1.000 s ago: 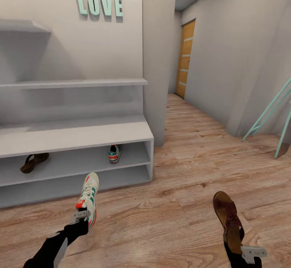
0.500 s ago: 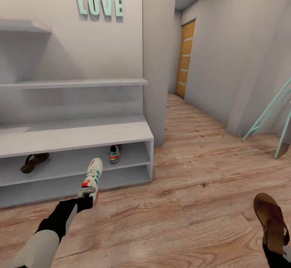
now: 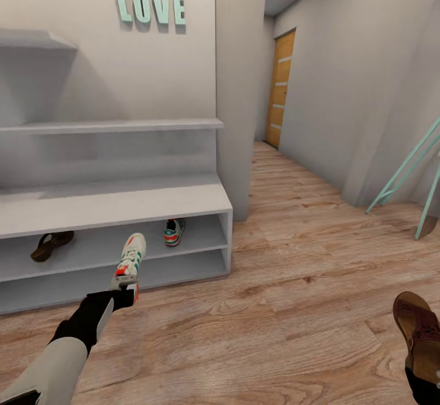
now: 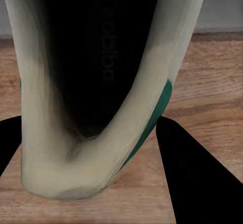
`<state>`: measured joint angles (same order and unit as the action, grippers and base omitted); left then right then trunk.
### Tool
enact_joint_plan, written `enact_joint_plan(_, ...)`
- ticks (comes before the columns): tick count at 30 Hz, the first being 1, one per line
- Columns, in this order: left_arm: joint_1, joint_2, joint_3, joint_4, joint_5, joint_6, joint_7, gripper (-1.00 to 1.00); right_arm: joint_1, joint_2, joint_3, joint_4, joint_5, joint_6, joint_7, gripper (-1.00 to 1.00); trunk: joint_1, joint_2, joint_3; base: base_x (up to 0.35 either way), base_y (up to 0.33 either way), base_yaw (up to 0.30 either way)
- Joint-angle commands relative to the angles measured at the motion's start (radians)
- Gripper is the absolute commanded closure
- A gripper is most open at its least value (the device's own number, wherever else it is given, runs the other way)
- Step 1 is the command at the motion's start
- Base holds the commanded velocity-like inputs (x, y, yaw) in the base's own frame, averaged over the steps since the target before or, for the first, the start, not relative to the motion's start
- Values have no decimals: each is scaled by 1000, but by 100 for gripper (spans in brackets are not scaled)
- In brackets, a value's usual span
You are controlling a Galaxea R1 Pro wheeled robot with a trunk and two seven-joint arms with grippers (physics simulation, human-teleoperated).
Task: Pick up the two gym shoes and the two sandals from the corridor floor and place them onto the hallstand (shoe rack) in the corridor, making sure they are on the rack and not on the floor. Arrange them so the two gym shoes are next to each other and the two sandals are next to each other.
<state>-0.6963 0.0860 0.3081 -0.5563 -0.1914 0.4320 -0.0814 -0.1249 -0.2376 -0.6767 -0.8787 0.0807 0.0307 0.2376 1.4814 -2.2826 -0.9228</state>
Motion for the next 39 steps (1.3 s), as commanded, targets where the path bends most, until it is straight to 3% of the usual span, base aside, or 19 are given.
enact_joint_plan(1,0,4,6,-1,-10,11,-27,100,-1,1,-4,-2,8,3,8,100,0,0,-1,0,0,0)
enact_joint_plan(2,0,21,8,0,-12,37,-91,100,-1,1,-4,-2,8,3,8,100,0,0,-1,0,0,0)
enact_joint_plan(5,0,47,9,-2,-15,65,-151,100,-1,1,-4,-2,8,3,8,100,0,0,-1,0,0,0)
enact_joint_plan(13,-5,60,8,-4,-21,81,-175,100,-1,1,-5,-2,10,4,8,100,23,-42,-24,0,0,0)
enact_joint_plan(31,-37,40,9,-9,-16,148,-13,100,-1,1,-6,-2,10,3,8,100,92,-168,-107,0,0,0)
enact_joint_plan(35,-52,39,9,-9,-15,149,6,100,-1,1,-6,-3,10,2,8,100,107,-196,-121,0,0,0)
enact_joint_plan(39,-61,38,10,-8,-15,149,9,100,-1,2,-5,-3,10,1,8,100,107,-196,-121,0,0,0)
